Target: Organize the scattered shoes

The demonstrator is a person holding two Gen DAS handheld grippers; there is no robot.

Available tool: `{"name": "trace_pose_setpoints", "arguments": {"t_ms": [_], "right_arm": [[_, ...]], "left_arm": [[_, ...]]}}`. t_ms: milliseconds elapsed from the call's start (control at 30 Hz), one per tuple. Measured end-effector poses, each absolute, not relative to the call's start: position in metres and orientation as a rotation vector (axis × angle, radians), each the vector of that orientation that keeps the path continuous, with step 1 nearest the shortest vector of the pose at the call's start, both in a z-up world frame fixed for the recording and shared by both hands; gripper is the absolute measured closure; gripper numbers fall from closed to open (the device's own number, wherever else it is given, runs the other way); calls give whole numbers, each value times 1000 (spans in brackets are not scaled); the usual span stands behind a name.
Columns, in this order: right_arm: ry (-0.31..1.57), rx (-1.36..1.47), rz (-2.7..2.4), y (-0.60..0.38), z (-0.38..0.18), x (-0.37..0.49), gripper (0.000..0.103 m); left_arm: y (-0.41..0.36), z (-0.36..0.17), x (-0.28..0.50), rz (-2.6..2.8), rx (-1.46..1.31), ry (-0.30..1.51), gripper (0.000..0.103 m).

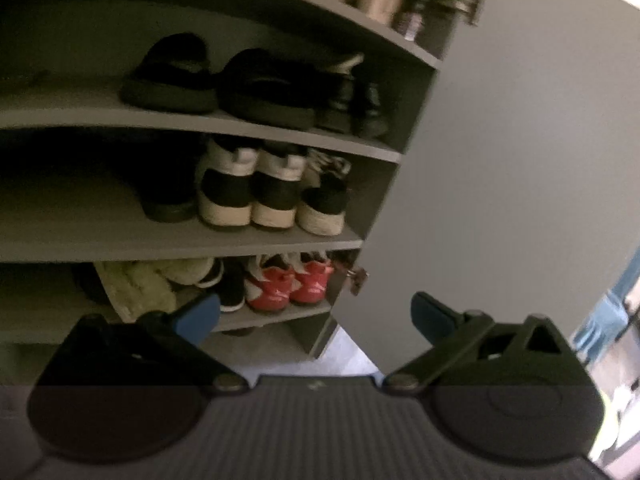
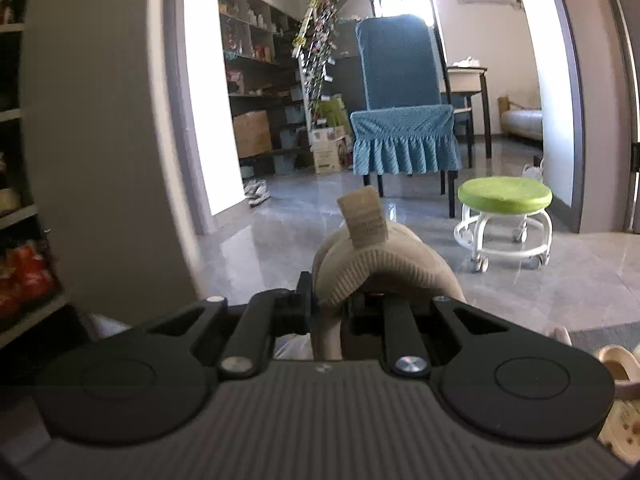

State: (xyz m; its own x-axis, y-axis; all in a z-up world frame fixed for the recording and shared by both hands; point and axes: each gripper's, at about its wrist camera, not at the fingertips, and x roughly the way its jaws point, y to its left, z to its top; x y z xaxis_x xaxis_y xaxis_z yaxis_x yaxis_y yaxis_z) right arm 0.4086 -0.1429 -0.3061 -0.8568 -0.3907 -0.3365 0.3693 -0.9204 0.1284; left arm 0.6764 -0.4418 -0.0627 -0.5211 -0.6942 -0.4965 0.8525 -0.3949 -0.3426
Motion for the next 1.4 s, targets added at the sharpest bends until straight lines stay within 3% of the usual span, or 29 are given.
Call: {"name": "trace_pose_setpoints", "arguments": {"t_ms": [133,233,333,533,633,700,733,767,800,900,1033,1133,1200,1400], "right_arm": [[-126,743,-2662,-131,-312,447,84],[-40,905,-2603,-134,-335,468,84],[-35,1172,-2530,-139,-379,459,83],[165,1282,-2393,-179,-439,417,80],[177,1395,-2302,-187,-452,398,75],[120,1518,-2219,-183,-457,387,52],[75,1521,-2227,-177,-451,393,27],[45,1511,-2241,-171,-447,399,16],[16,1499,-2254,-165,-443,404,12],[-57,1392,-2292,-131,-420,423,12],[17,1392,-2337,-124,-423,428,12],[-22,1194,-2457,-120,-402,431,12],[86,957,-2531,-136,-383,426,12],[154,1051,-2498,-195,-441,295,12]], "left_arm": [[-466,-65,675,-1948,322,742,0],[-477,-71,674,-1924,330,795,0],[-478,-76,670,-1928,353,801,0],[-471,-81,665,-1938,375,791,0],[-468,-84,660,-1937,376,832,0],[-465,-84,653,-1947,383,825,0],[-463,-85,648,-1951,394,817,0],[-462,-86,643,-1954,401,822,0],[-461,-87,640,-1957,405,835,0],[-455,-89,630,-1970,424,848,0],[-446,-89,623,-1979,430,840,0],[-440,-89,623,-1986,443,842,0],[-436,-86,629,-1995,458,839,0],[-423,-74,672,-2029,471,958,0]]}}
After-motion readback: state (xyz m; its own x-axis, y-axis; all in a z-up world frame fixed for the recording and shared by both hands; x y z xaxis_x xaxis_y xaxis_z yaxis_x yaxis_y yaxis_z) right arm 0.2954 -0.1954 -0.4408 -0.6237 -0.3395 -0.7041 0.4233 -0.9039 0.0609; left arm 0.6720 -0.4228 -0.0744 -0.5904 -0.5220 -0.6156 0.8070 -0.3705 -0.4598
